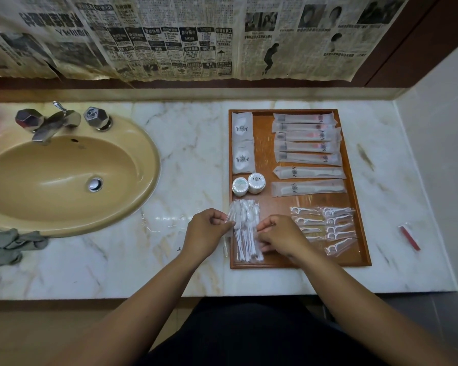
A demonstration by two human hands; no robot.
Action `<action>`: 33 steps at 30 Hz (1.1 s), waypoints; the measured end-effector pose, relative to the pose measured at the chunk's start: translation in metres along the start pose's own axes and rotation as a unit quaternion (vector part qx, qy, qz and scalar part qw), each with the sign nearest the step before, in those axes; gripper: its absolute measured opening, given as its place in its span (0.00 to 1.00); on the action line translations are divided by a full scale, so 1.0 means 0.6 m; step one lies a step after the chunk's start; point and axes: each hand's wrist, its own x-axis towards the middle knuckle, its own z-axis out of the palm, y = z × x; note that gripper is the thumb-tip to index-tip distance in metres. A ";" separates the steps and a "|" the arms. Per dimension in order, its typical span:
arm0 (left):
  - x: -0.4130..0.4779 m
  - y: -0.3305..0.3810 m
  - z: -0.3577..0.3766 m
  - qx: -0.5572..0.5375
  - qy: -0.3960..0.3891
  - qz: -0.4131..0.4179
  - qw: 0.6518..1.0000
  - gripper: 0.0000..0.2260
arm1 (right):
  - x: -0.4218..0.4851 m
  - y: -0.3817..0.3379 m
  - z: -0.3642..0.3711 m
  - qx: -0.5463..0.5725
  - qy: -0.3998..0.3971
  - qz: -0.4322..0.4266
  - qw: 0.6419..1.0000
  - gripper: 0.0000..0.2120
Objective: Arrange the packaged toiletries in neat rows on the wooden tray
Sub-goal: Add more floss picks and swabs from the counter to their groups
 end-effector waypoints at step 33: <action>-0.051 -0.014 0.012 0.061 -0.058 0.040 0.996 0.08 | -0.022 -0.025 0.018 0.001 -0.045 -0.104 0.994 0.02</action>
